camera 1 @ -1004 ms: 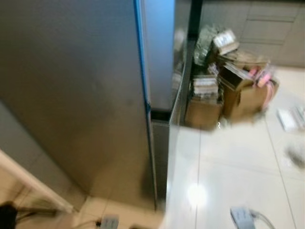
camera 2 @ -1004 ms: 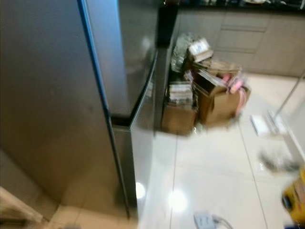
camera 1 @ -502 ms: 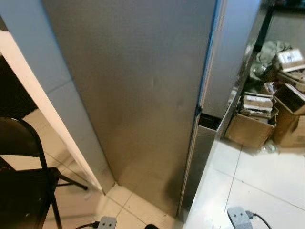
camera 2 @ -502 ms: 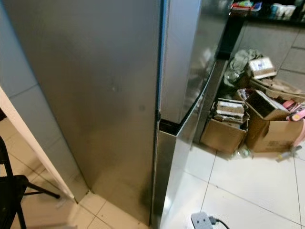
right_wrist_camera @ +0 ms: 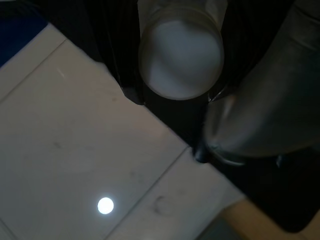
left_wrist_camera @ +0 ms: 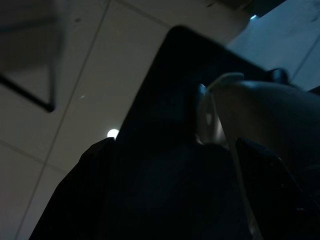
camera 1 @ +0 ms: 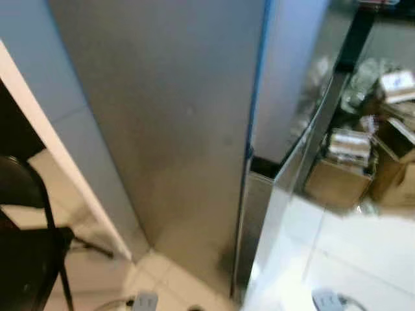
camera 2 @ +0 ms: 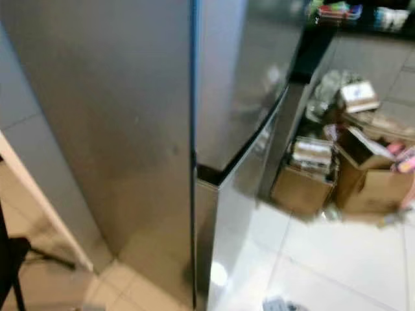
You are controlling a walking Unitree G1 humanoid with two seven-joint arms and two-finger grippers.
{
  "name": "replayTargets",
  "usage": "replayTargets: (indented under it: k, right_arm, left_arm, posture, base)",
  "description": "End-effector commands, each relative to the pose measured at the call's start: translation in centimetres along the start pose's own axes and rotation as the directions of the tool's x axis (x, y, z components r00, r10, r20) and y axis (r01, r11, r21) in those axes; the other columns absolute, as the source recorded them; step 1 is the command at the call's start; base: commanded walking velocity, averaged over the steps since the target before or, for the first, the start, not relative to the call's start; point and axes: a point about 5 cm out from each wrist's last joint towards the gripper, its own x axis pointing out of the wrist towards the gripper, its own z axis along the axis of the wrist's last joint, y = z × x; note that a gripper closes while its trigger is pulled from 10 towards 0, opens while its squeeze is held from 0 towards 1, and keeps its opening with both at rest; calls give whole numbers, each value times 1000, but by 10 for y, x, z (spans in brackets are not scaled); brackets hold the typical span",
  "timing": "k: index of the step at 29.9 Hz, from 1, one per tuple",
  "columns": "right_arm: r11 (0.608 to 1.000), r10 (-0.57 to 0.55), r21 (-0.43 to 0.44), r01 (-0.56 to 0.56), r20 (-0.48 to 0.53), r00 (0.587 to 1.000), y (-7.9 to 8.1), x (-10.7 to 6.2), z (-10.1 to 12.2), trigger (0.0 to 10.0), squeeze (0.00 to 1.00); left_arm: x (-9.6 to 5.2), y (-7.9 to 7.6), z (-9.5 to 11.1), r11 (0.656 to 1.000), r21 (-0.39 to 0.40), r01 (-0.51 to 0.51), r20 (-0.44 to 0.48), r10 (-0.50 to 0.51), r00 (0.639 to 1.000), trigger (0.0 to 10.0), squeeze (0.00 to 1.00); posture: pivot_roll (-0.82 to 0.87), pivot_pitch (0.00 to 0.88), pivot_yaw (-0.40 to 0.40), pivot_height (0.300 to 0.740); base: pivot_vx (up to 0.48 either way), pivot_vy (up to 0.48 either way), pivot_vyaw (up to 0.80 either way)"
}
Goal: Restocking fridge
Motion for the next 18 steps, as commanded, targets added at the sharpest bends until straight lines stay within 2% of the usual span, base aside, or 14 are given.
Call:
replayTargets:
  k: [1, 17, 18]
  right_arm:
    - [1000, 7, 4, -7, -9, 1000, 3, 0, -2, 10000, 0]
    - [1000, 16, 14, -16, -17, 1000, 3, 0, -4, 10000, 0]
    - [1000, 17, 14, -16, -17, 1000, 3, 0, -4, 10000, 0]
  left_arm:
    - [0, -6, -6, 1000, 7, 27, -30, -27, 999, 10000, 0]
    - [0, -7, -7, 1000, -4, 30, -31, -30, 999, 10000, 0]
    - [0, -7, -7, 1000, -5, 27, -31, -28, 999, 10000, 0]
  posture:
    - [-39, 0, -24, 740]
    - [-40, 0, -26, 740]
    - [-40, 0, -26, 740]
  base:
    - [0, -405, 0]
    - [0, -401, 0]
    - [0, 0, 0]
